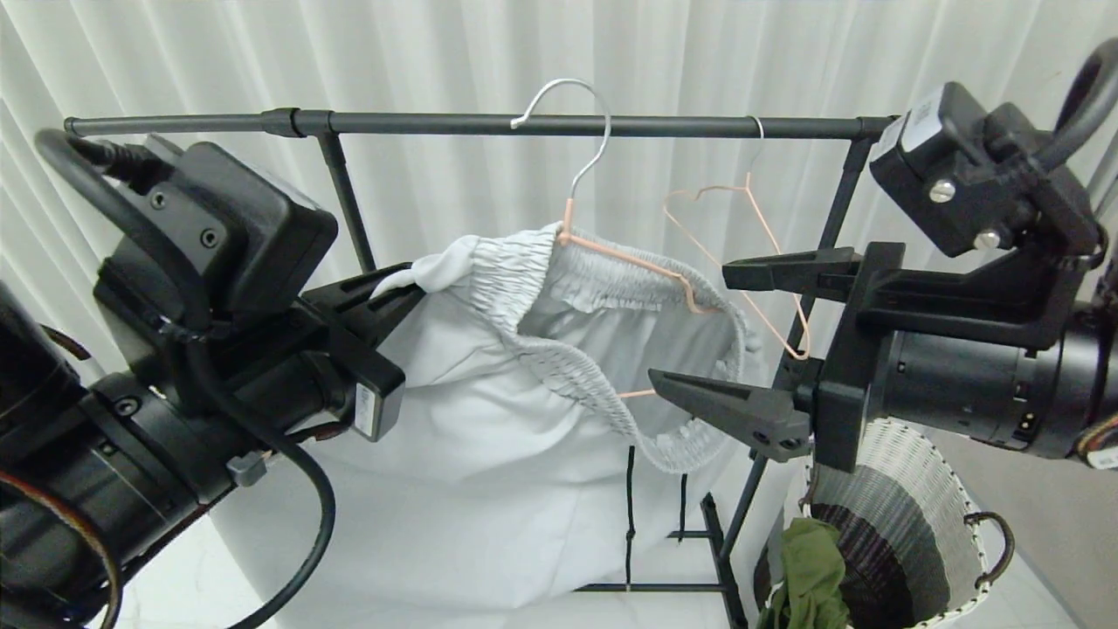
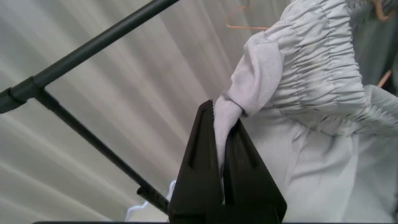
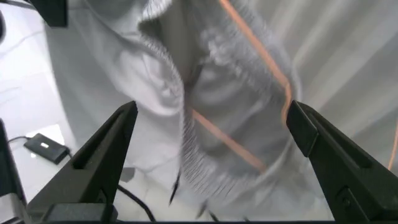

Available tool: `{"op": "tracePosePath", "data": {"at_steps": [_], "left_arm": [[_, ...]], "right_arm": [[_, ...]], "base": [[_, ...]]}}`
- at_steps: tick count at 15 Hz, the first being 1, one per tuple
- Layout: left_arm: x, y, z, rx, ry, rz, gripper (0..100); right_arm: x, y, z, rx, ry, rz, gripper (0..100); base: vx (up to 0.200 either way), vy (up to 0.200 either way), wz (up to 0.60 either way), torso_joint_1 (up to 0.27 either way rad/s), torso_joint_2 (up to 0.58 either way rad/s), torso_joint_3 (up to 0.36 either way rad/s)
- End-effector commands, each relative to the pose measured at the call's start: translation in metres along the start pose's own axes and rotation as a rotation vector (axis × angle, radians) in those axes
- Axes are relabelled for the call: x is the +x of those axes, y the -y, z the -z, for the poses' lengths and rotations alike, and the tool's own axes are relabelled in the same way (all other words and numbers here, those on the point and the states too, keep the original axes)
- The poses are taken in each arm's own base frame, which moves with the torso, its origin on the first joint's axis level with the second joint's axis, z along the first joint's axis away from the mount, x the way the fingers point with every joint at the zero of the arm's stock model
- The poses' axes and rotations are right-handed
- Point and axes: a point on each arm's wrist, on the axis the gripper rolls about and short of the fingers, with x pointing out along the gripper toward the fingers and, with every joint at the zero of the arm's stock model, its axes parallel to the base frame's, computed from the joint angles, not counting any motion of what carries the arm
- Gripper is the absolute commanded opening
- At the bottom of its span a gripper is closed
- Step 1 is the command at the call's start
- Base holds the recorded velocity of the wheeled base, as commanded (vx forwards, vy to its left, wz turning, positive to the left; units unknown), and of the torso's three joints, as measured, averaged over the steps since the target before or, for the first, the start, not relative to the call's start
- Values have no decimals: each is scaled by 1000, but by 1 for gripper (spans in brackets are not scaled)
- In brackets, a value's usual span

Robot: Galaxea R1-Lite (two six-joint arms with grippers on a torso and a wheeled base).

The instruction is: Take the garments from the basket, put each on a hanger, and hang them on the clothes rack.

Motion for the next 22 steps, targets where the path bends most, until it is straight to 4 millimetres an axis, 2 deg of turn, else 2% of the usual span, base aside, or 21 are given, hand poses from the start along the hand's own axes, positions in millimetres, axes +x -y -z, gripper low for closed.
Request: {"op": "tracePosePath", "data": {"at_steps": [1,4,8,12,19,22], "left_arm": [[-3,1,2,7,17,33,0],[-3,2,0,5,65,79,0],[-2,2,-1,4,84,97,0],[-3,2,-2,3,98,108,0],[-2,3,-3,18,124,152,0],[-1,5,-5,18,132,159,0]], "right_arm": [[3,4,-12,-10,15,-53,100],[3,4,-19,-3,-14,-148,100],[16,7,-21,-10,-34,-167,100],[24,8,-15,-1,-68,-185,100],[20,12,-18,44,-175,-304,100],[29,12,-16,56,-222,-319,100]], "base": [[0,0,0,0,0,0],[0,0,0,0,0,0],[0,0,0,0,0,0],[0,0,0,0,0,0],[0,0,0,0,0,0],[0,0,0,0,0,0]]}}
